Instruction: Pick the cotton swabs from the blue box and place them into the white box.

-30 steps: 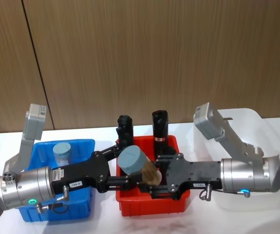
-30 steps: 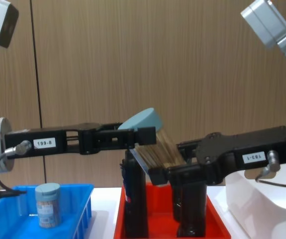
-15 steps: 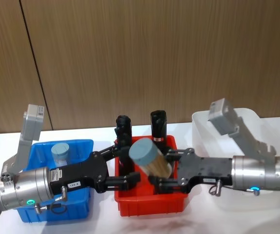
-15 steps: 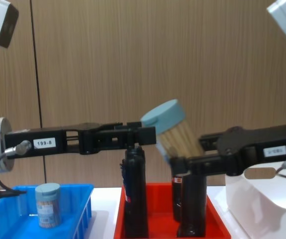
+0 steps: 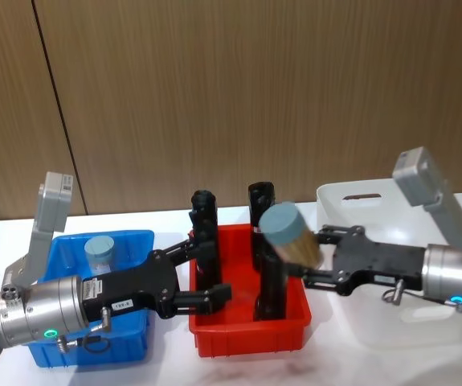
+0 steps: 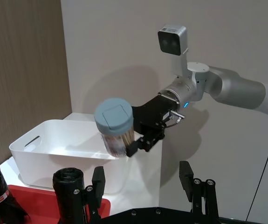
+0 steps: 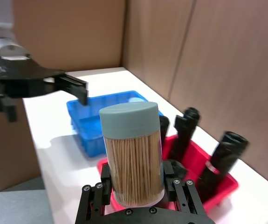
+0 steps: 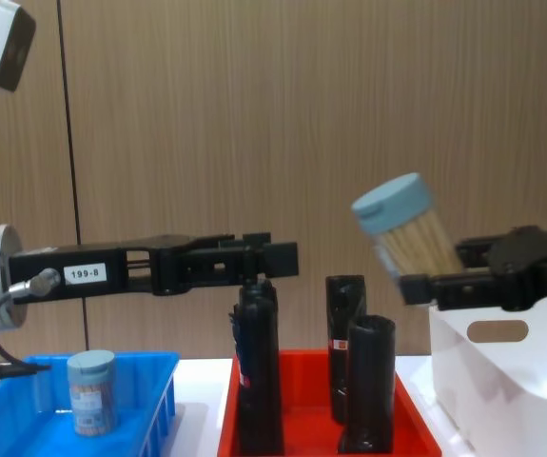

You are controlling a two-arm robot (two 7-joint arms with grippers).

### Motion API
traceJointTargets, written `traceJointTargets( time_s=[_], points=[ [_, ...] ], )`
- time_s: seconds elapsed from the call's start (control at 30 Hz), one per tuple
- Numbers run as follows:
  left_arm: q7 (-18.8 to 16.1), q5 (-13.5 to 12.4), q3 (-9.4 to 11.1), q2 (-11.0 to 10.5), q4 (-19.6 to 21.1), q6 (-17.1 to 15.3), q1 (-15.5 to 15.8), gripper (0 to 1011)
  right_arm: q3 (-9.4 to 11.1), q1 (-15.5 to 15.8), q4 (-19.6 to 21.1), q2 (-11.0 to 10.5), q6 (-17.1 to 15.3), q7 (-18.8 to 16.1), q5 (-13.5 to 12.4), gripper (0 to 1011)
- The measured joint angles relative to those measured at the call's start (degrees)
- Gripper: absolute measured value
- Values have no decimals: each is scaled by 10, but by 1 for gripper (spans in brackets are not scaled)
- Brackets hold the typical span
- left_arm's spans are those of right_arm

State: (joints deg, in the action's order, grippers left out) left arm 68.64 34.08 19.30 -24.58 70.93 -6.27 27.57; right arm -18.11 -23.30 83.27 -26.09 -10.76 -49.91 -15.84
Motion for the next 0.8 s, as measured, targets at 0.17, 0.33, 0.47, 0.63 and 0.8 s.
traceJointTargets(
  time_s=[0.17,0.33,0.47,0.63,0.8],
  points=[
    [0,0,0,0,0,0,0,1004,8,-1,-13,-8,2,19,-1,641],
    [0,0,0,0,0,0,0,1004,16,-8,-35,-13,4,41,2,641],
    [0,0,0,0,0,0,0,1004,19,-15,-55,-15,4,60,7,641],
    [0,0,0,0,0,0,0,1004,23,-28,-91,-13,4,86,17,641],
    [0,0,0,0,0,0,0,1004,24,-43,-130,-9,4,106,29,641]
  ],
)
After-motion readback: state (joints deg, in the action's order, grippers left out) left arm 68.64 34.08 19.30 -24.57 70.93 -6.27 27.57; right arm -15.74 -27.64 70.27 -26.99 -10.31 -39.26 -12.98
